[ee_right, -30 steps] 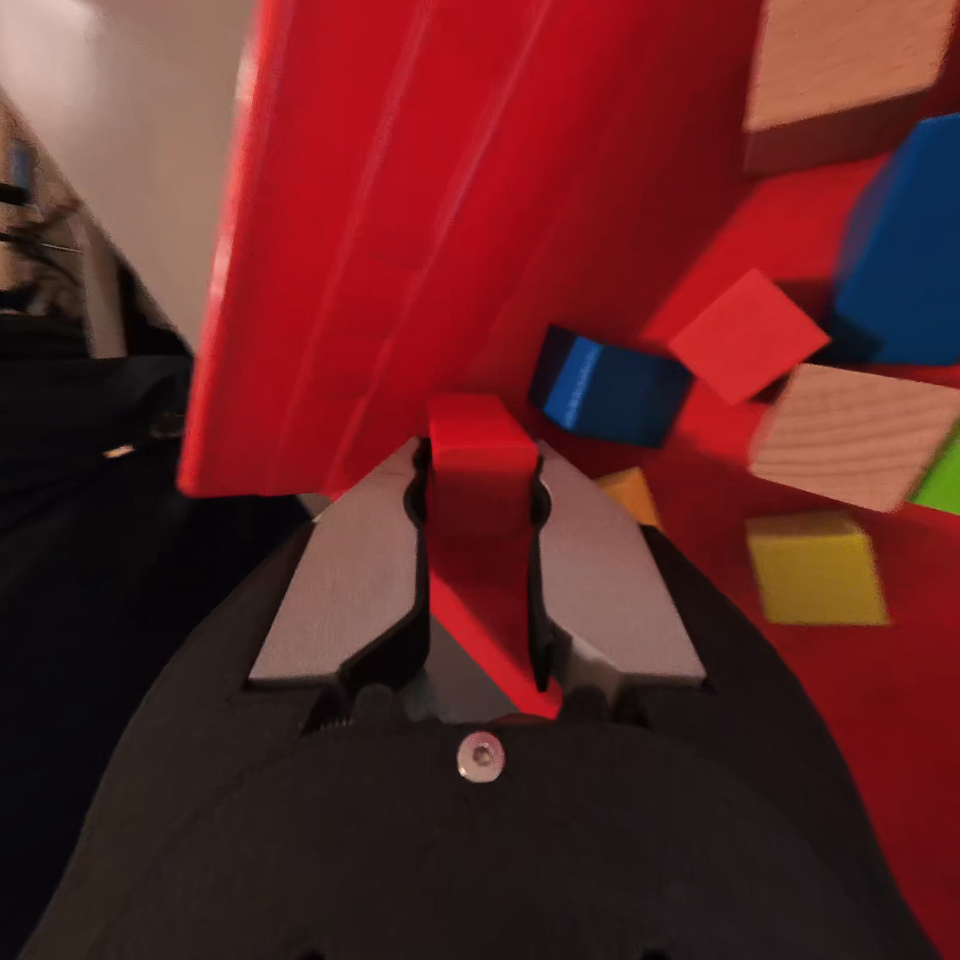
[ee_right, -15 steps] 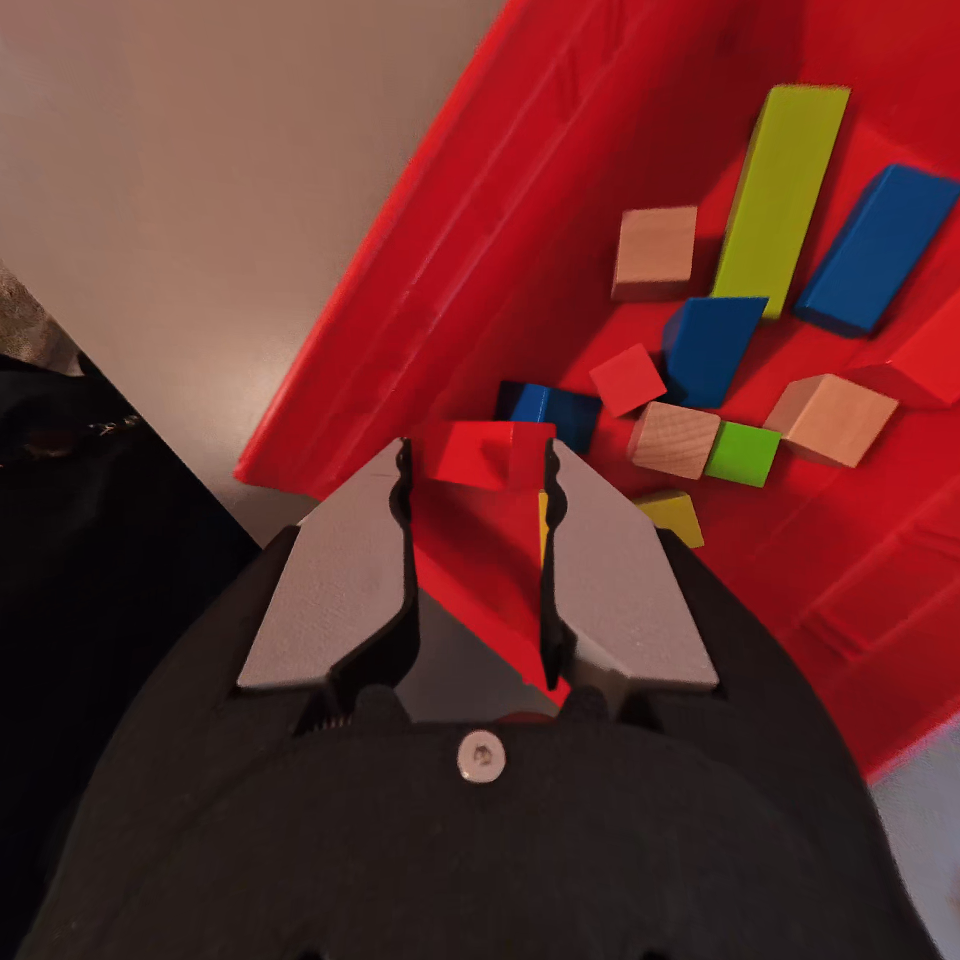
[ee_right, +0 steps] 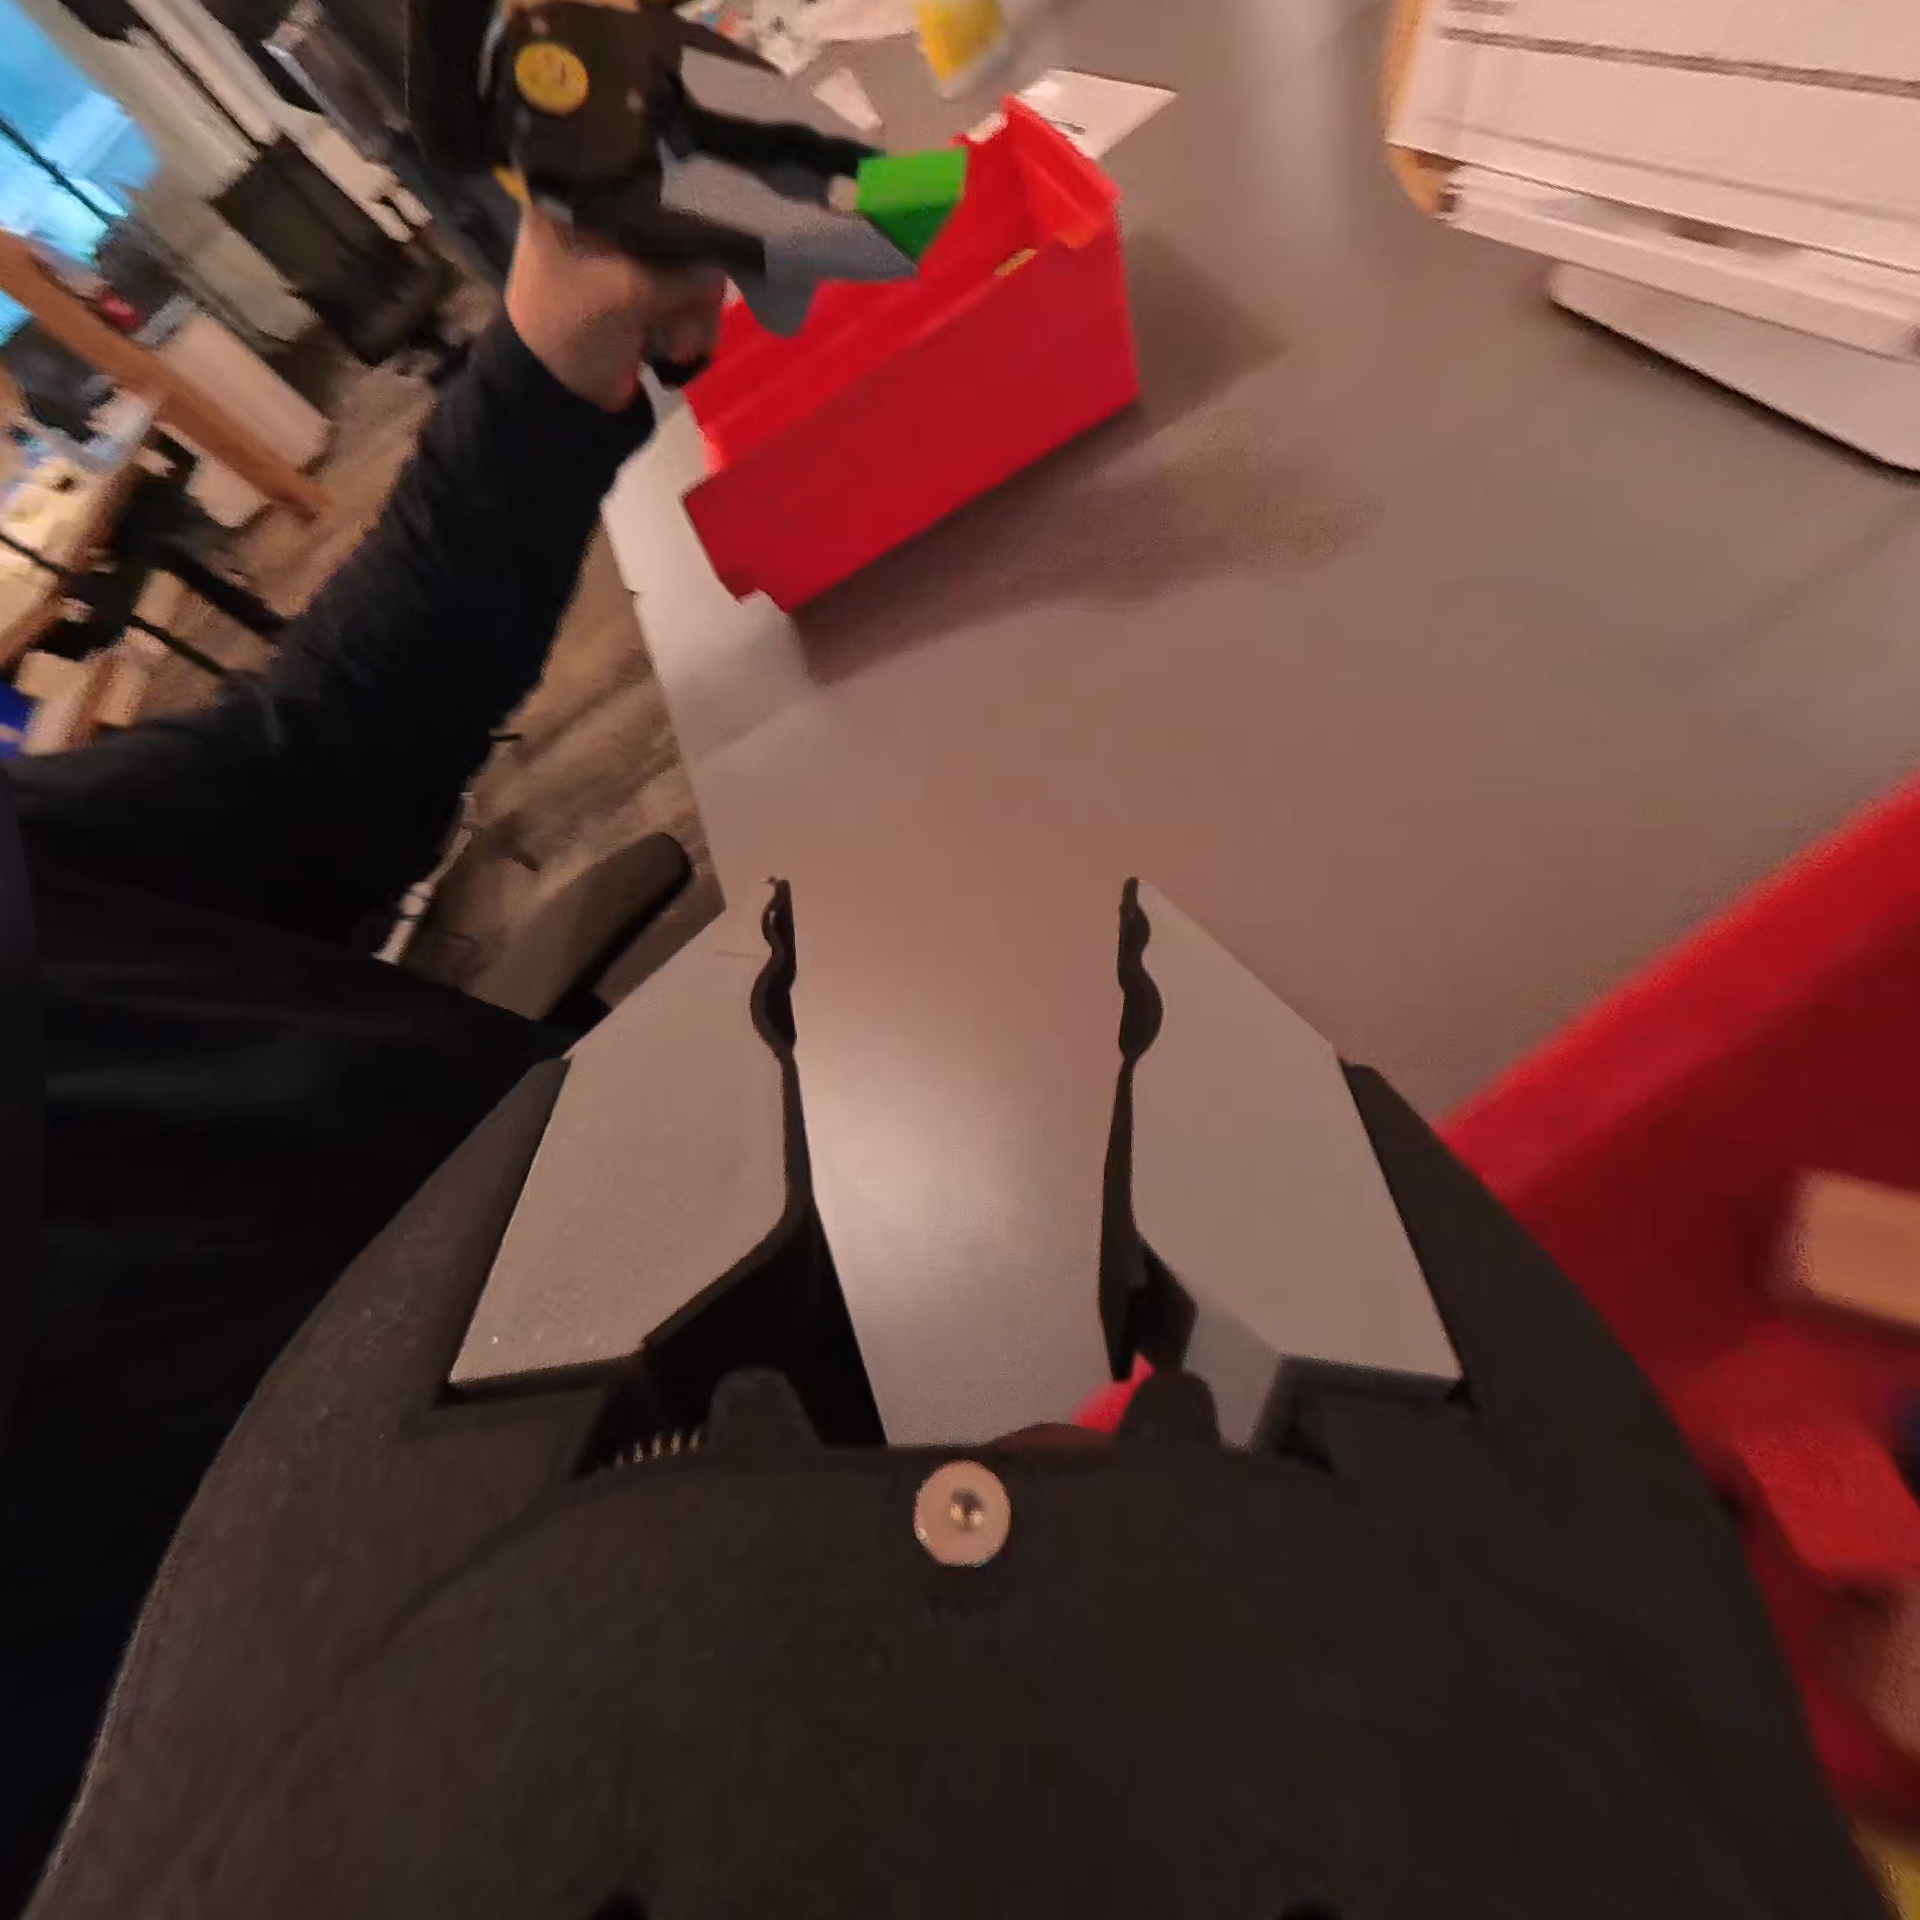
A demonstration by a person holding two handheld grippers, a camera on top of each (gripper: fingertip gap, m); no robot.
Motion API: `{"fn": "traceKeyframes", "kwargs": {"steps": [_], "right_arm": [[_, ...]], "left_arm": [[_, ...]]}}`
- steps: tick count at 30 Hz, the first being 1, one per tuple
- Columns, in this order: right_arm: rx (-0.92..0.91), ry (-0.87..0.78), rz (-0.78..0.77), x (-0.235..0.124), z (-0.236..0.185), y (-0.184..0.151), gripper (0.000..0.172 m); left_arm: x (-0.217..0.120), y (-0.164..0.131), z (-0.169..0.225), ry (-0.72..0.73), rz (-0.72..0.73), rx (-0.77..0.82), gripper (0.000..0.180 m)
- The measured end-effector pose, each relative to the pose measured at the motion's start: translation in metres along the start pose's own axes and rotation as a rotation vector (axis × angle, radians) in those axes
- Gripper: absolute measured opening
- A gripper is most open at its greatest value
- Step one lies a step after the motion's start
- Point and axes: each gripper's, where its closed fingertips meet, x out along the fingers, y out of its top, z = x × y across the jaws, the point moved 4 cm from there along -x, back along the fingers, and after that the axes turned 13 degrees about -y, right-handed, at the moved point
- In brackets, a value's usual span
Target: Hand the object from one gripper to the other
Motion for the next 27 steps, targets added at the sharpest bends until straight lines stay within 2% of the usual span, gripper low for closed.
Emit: {"fn": "traceKeyframes", "kwargs": {"steps": [2, 5, 9, 11, 12, 13, 17, 20, 22, 24, 27], "right_arm": [[0.017, 0.084, 0.003, 0.027, -0.017, 0.012, 0.062], [0.068, 0.241, -0.008, 0.057, -0.041, 0.026, 0.062], [0.151, 0.376, -0.031, 0.071, -0.053, 0.03, 0.056], [0.193, 0.461, -0.041, 0.066, -0.057, 0.029, 0.046], [0.198, 0.451, -0.051, 0.065, -0.054, 0.027, 0.041], [0.192, 0.42, -0.061, 0.065, -0.049, 0.023, 0.028], [0.222, 0.36, -0.051, 0.05, -0.026, 0.022, 0.027], [0.215, 0.26, -0.037, 0.027, -0.001, 0.02, 0.024], [0.22, 0.169, -0.038, 0.011, 0.023, 0.014, 0.024], [0.218, -0.007, -0.056, -0.005, 0.06, 0.001, 0.024], [0.191, -0.242, -0.166, -0.02, 0.11, -0.03, 0.023]], "left_arm": [[0.007, 0.035, 0.069, -0.094, 0.076, 0.183, 0.029], [0.019, 0.068, 0.155, -0.182, 0.16, 0.384, 0.029], [0.03, 0.091, 0.22, -0.25, 0.246, 0.526, 0.029], [0.037, 0.095, 0.235, -0.262, 0.255, 0.564, 0.029], [0.04, 0.098, 0.239, -0.256, 0.262, 0.583, 0.029], [0.044, 0.102, 0.243, -0.252, 0.272, 0.596, 0.029], [0.065, 0.125, 0.249, -0.247, 0.28, 0.613, 0.029], [0.086, 0.142, 0.258, -0.314, 0.279, 0.548, 0.029], [0.095, 0.149, 0.261, -0.343, 0.272, 0.487, 0.031], [0.095, 0.15, 0.259, -0.366, 0.266, 0.424, 0.039], [0.089, 0.136, 0.247, -0.376, 0.261, 0.347, 0.038]]}}
